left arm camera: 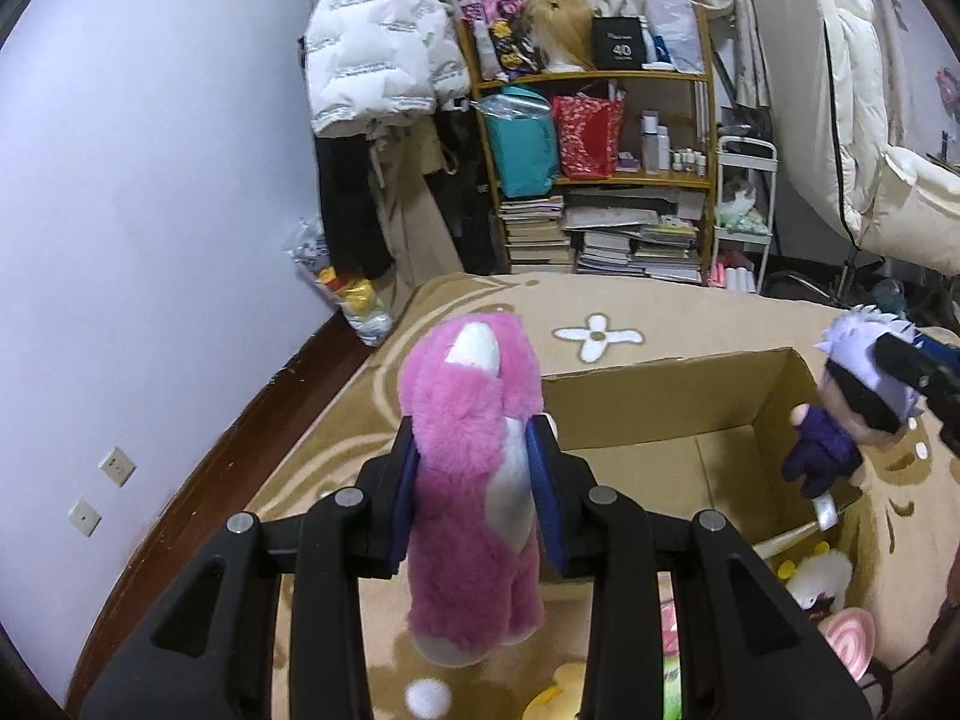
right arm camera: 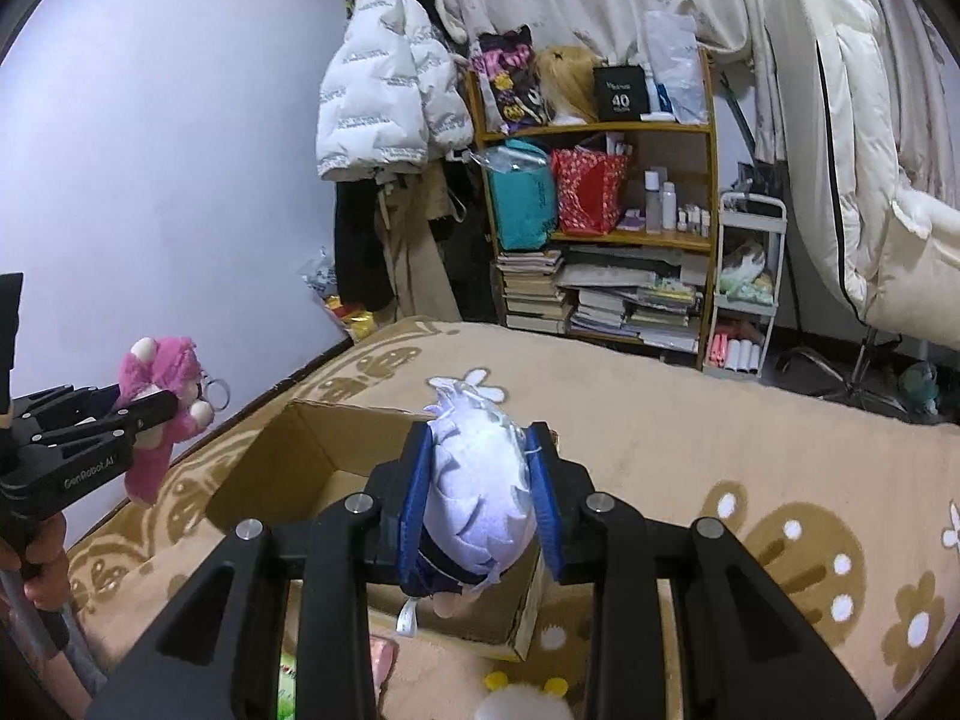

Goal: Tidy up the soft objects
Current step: 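Lower both toys into the cardboard box and open both grippers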

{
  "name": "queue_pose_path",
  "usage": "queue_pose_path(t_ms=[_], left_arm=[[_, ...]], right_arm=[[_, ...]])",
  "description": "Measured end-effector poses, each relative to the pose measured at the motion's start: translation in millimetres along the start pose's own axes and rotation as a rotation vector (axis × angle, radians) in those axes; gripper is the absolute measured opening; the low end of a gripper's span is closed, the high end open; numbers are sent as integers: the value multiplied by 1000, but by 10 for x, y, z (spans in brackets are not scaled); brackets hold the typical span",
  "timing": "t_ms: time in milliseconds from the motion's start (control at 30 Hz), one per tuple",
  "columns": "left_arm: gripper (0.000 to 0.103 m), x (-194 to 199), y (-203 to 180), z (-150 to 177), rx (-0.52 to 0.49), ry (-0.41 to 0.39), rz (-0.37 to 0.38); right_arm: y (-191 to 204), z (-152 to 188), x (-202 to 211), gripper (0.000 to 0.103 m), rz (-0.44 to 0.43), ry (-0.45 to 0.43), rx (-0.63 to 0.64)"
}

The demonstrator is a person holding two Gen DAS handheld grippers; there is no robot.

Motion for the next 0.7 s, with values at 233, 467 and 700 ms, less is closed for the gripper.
queue_pose_path(t_ms=[233, 467, 700], left_arm=[[33, -358, -275, 98, 0, 46, 58], [36, -513, -542, 253, -30, 82, 137], [60, -640, -512, 340, -25, 110, 89]], right_arm=[[-22, 245, -220, 33, 12, 65, -10], [17, 428, -340, 36, 4, 113, -15], [-48, 432, -311, 43, 19, 112, -37]])
Point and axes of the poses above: each gripper's, at about its wrist camera, not at the fingertips, and x roughly against the way its jaws point, y to its left, z to its underside, the point moved 5 cm from there along -x, roughly the way its jaws point, and after that the axes turned 13 degrees about -y, right-handed, at the moved point
